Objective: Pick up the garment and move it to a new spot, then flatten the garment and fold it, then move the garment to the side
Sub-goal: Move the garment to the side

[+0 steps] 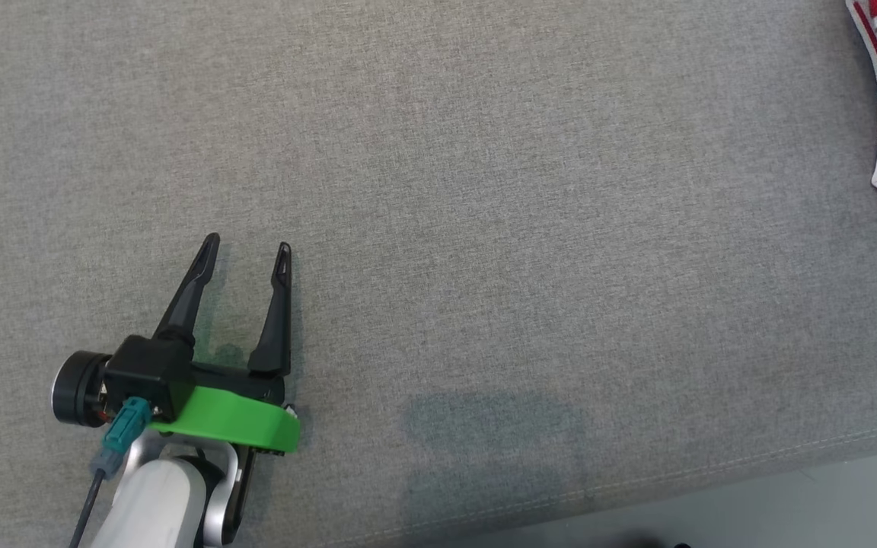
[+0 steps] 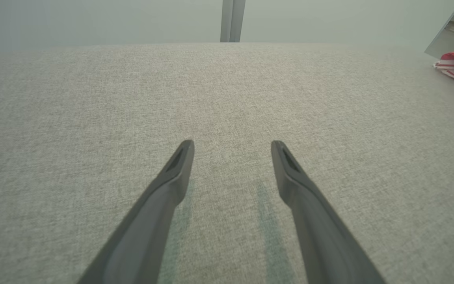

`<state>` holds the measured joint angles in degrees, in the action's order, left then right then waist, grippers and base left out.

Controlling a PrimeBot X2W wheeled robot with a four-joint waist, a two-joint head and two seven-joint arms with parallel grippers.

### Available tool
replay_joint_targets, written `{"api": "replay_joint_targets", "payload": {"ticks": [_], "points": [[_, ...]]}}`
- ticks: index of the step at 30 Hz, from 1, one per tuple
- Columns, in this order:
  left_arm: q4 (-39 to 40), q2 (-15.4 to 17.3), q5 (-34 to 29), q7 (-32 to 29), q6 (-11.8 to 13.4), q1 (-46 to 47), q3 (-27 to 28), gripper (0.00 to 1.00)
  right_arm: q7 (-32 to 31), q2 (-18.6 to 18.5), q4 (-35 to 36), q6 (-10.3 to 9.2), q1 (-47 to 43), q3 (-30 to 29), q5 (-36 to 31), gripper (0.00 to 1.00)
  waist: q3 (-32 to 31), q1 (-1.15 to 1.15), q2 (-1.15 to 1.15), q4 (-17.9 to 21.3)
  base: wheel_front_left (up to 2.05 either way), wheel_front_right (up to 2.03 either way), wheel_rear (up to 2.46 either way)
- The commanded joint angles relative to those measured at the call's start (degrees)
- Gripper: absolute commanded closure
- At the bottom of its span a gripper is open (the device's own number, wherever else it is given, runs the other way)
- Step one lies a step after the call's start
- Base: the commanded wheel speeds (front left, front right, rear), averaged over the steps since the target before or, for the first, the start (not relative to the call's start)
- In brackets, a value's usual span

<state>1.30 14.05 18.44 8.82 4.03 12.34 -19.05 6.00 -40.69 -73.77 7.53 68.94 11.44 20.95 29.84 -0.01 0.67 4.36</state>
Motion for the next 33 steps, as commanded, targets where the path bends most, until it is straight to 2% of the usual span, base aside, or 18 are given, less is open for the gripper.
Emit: {"api": "replay_joint_targets", "payload": {"ticks": [1, 11, 19, 25, 33], "points": [[0.3, 0.5, -0.2, -0.1, 0.4, -0.4, 0.0, 0.00, -0.2, 0.9, -0.1, -0.09, -1.0, -1.6, -1.7, 0.00, -0.1, 0.01, -0.67, 0.2, 0.00, 0.00, 0.00], [0.1, 0.2, 0.6, 0.6, 0.7, -0.2, 0.1, 0.00, 2.7, 5.4, -0.1, -0.09, 0.1, -7.5, -8.9, 0.00, -2.3, 0.01, -0.67, 1.2, 0.00, 0.00, 0.00], [-2.0, -0.8, 1.9, 2.3, 0.4, 1.2, 0.6, 0.00, 7.8, 11.5, 3.2, -0.10, 0.8, -6.1, -12.1, 0.00, -7.2, 0.01, -0.67, 1.7, 0.00, 0.00, 0.00], [-4.2, -2.7, 4.2, 4.0, 1.1, 1.4, 2.1, 0.00, 9.2, 14.7, 11.3, -0.10, -3.4, -3.2, -8.3, 0.00, -12.1, 0.01, -0.67, 1.0, 0.00, 0.00, 0.00], [-7.1, -3.9, 4.8, 5.7, 2.5, -0.7, 4.2, 0.00, 9.2, 16.4, 28.3, -0.10, -15.6, 0.6, -1.7, 0.00, -17.7, 0.01, -0.67, -0.1, 0.00, 0.00, 0.00]]}}
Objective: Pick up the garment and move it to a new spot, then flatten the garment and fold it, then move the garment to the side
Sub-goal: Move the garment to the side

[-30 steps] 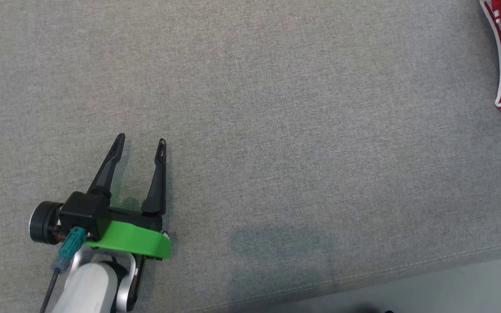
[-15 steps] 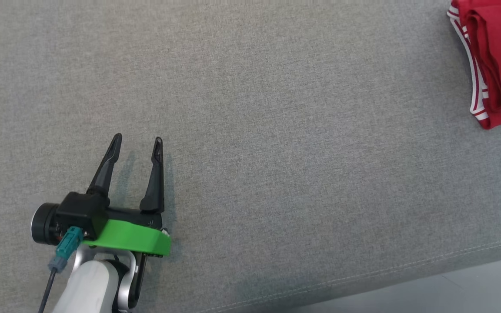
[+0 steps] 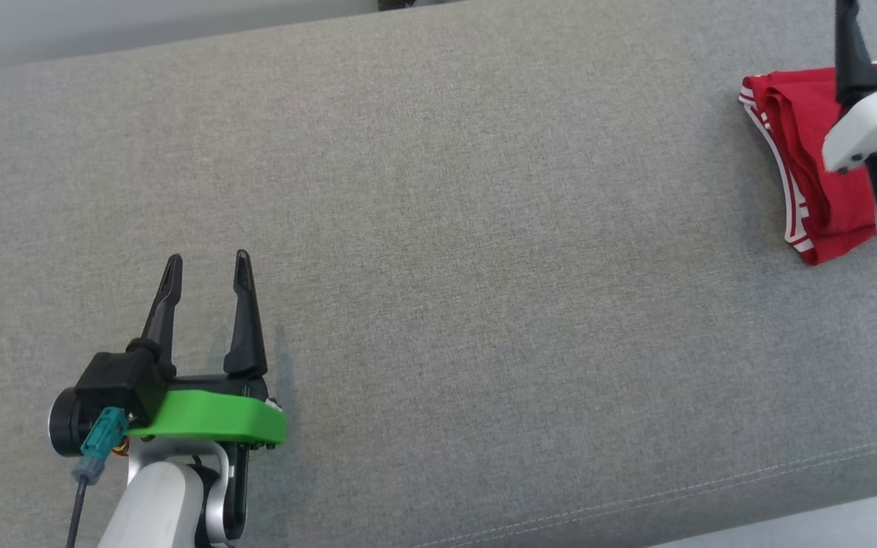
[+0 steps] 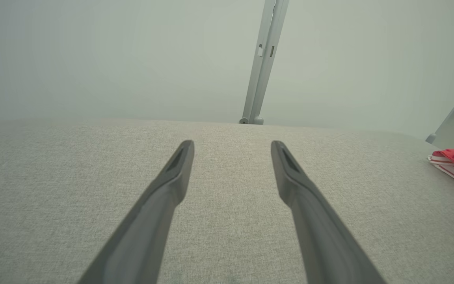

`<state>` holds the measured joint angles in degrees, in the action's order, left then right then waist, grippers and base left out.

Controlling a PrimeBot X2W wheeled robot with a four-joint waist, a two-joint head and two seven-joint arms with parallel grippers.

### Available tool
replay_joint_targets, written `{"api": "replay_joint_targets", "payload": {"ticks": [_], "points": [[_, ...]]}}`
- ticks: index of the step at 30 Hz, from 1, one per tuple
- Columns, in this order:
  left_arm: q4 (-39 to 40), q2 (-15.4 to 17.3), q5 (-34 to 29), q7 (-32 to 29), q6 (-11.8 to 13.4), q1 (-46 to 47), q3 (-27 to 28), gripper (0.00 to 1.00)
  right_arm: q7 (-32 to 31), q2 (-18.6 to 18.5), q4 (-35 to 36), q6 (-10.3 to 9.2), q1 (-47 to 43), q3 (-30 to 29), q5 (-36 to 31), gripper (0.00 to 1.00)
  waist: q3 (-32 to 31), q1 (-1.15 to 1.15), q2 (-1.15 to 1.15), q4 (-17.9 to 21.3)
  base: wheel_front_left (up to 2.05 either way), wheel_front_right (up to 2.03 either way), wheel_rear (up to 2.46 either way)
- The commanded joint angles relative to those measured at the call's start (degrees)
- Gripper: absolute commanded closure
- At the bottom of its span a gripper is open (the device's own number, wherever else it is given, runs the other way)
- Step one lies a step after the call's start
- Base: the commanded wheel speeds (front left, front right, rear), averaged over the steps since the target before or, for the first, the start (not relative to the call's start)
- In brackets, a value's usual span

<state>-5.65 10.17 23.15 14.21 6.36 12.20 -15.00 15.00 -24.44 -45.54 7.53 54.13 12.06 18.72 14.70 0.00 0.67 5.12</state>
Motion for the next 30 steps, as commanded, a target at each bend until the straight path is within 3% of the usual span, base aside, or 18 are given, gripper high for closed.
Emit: {"api": "replay_joint_targets", "payload": {"ticks": [1, 8, 20, 25, 30], "points": [[-0.5, -0.1, 0.0, 0.4, 0.3, -1.0, 0.4, 0.00, 0.2, 0.4, 1.9, -0.10, -2.7, 0.0, 0.9, 0.00, -3.2, 0.00, -0.67, -1.0, 0.00, 0.00, 0.00], [-4.2, -0.7, 0.6, 0.7, 1.5, -3.4, 1.5, 0.00, 0.2, 5.1, 12.9, -0.10, -16.6, -3.2, 1.9, 0.00, -6.7, 0.00, -0.67, -2.3, 0.00, 0.00, 0.00], [-7.6, -1.4, -1.1, 1.0, 1.2, -7.7, 3.6, 0.00, 0.2, 19.5, 29.4, -0.09, -39.4, -9.3, -5.7, 0.00, -11.1, 0.00, -0.67, -3.2, 0.00, 0.00, 0.00], [-7.3, -2.2, -2.5, 1.0, 0.3, -10.0, 4.8, 0.00, 0.2, 21.4, 34.5, -0.09, -46.5, -8.2, -8.6, 0.00, -12.7, 0.00, -0.67, -3.0, 0.00, 0.00, 0.00], [-6.6, -2.9, -3.9, 1.0, -0.2, -12.0, 5.5, 0.00, 0.2, 21.5, 36.5, -0.09, -50.0, -7.6, -6.8, 0.00, -14.1, 0.00, -0.67, -3.2, 0.00, 0.00, 0.00]]}}
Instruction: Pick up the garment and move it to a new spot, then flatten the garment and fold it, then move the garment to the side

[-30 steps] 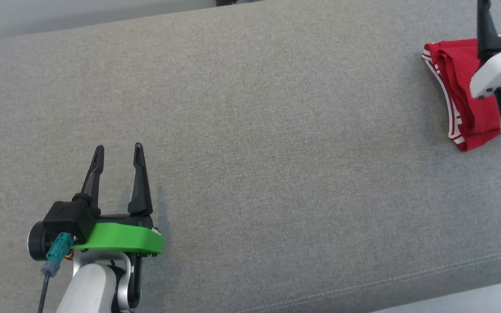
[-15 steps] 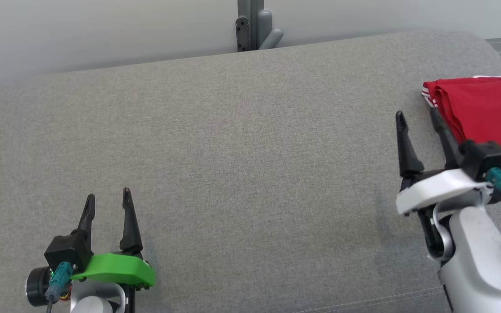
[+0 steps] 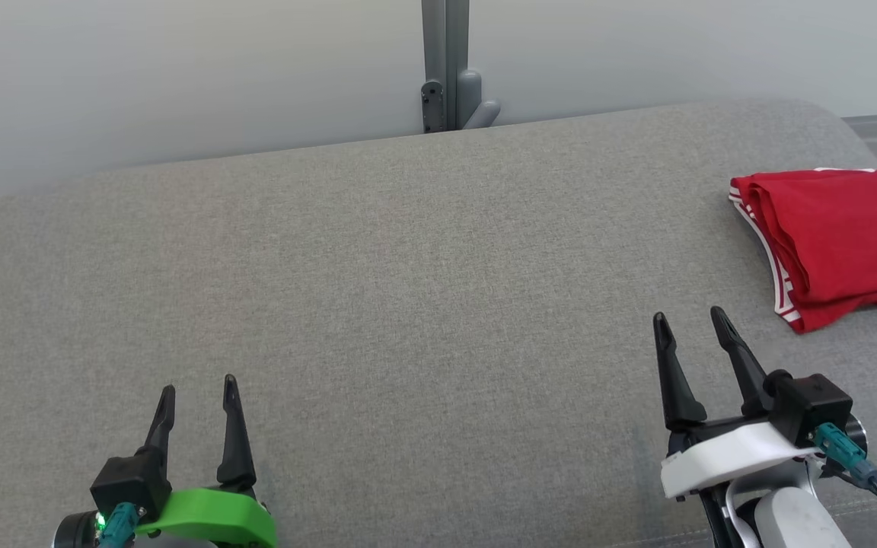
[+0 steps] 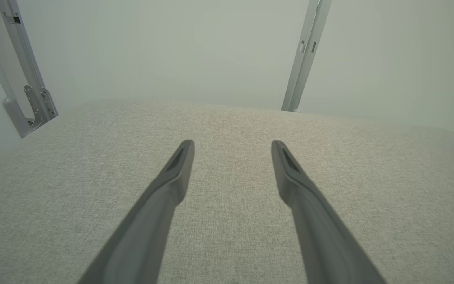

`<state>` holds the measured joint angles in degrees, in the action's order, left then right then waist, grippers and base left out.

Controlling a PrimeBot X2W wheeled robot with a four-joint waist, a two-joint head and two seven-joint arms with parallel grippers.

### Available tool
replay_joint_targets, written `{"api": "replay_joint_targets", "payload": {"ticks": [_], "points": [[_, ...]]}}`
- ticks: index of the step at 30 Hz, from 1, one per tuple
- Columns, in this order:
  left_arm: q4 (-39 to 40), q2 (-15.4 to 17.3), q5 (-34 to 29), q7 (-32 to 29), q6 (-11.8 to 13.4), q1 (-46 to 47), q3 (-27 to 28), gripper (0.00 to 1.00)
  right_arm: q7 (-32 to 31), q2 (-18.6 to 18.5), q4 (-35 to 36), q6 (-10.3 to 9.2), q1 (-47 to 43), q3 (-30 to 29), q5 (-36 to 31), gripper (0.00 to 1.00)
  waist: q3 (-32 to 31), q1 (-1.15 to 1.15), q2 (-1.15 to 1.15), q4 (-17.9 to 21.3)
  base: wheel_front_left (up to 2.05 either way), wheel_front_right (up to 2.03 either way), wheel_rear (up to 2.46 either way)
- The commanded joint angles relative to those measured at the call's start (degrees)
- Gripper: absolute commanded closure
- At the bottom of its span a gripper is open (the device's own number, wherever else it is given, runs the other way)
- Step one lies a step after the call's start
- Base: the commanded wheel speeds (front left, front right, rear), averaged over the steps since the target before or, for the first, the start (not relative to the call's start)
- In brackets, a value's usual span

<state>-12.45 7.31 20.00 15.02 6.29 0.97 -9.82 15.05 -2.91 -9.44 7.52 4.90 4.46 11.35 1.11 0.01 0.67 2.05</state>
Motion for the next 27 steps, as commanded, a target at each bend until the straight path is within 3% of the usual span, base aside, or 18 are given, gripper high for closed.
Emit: {"api": "replay_joint_targets", "payload": {"ticks": [1, 27], "points": [[0.4, -0.2, -1.0, 0.2, -0.2, -1.1, 0.5, 0.00, 0.1, 0.0, 0.6, -0.08, -1.5, 0.1, 0.7, 0.00, -0.8, -0.01, -0.67, -0.1, 0.00, 0.00, 0.00], [0.8, -2.0, -3.9, 0.2, -1.7, -3.2, 2.0, 0.00, 0.1, 0.0, 0.5, -0.08, -5.1, 1.7, 1.7, 0.00, -2.6, -0.01, -0.67, -0.6, 0.00, 0.00, 0.00]]}}
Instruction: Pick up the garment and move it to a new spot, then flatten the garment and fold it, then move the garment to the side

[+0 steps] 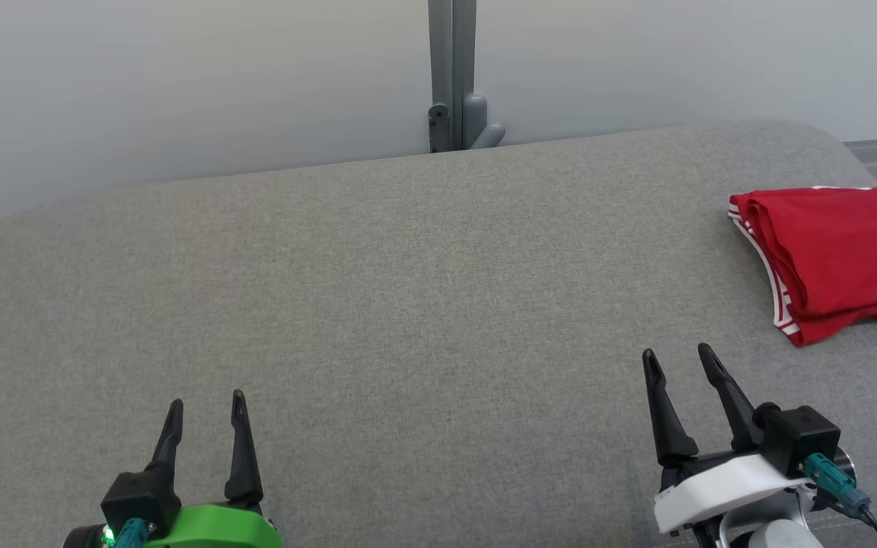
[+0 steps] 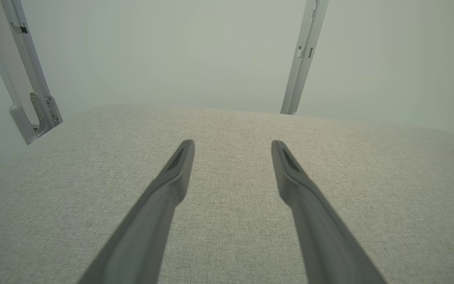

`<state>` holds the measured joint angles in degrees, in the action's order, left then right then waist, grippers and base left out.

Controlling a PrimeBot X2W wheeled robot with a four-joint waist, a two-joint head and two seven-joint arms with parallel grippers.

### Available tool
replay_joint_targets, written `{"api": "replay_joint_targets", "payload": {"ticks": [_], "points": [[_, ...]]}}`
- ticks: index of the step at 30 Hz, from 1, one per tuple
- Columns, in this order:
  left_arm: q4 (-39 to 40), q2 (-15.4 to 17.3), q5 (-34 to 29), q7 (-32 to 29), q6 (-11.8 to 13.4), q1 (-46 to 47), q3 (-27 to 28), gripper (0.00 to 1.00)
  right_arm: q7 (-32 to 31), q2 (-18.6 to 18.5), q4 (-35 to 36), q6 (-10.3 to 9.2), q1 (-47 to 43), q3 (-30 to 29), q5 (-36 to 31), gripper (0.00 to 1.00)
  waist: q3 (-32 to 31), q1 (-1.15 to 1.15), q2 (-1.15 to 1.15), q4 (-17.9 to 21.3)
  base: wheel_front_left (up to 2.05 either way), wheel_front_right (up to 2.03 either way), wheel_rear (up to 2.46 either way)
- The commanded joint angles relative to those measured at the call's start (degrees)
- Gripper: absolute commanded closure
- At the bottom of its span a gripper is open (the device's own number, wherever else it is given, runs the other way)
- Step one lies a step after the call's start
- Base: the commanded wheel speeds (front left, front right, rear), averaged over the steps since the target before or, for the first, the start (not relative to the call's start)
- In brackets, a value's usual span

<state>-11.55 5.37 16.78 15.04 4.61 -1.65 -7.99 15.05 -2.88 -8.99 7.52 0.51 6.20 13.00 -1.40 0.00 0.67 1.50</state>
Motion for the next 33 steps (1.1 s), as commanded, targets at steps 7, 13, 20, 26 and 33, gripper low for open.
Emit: {"api": "replay_joint_targets", "payload": {"ticks": [7, 13, 20, 26, 33], "points": [[-0.4, -0.2, -0.7, 0.2, 0.1, -1.1, 0.3, 0.00, 0.1, -0.1, 0.4, -0.08, -0.9, -0.2, -0.2, 0.00, -0.5, 0.00, -0.67, -0.1, 0.00, 0.00, 0.00], [-0.6, -0.2, -0.5, 0.2, -0.2, -1.3, 0.3, 0.00, 0.1, -0.1, 0.7, -0.08, -1.1, -0.5, -0.3, 0.00, -0.6, 0.00, -0.67, -0.2, 0.00, 0.00, 0.00], [-2.3, -0.5, 0.6, -0.3, -0.2, -1.0, 0.1, 1.00, -0.1, 0.1, -1.0, 0.01, -1.1, -0.4, 0.3, 1.00, -0.6, 0.00, 0.00, -0.2, 0.00, 0.00, 0.00], [-2.9, -0.7, 5.9, -1.8, -1.0, -0.5, 1.0, 1.00, -1.5, -0.3, -1.7, 0.01, -0.9, -1.0, 6.4, 1.00, -0.5, 0.00, -0.03, -0.2, 0.00, 0.00, 0.00], [-2.8, -0.9, 12.8, -3.3, -2.1, 0.4, 2.0, 1.00, -3.3, -0.8, -2.2, 0.00, 0.0, -1.7, 14.1, 1.00, -0.4, 0.00, -0.07, -0.3, 0.00, 0.00, 0.00]]}}
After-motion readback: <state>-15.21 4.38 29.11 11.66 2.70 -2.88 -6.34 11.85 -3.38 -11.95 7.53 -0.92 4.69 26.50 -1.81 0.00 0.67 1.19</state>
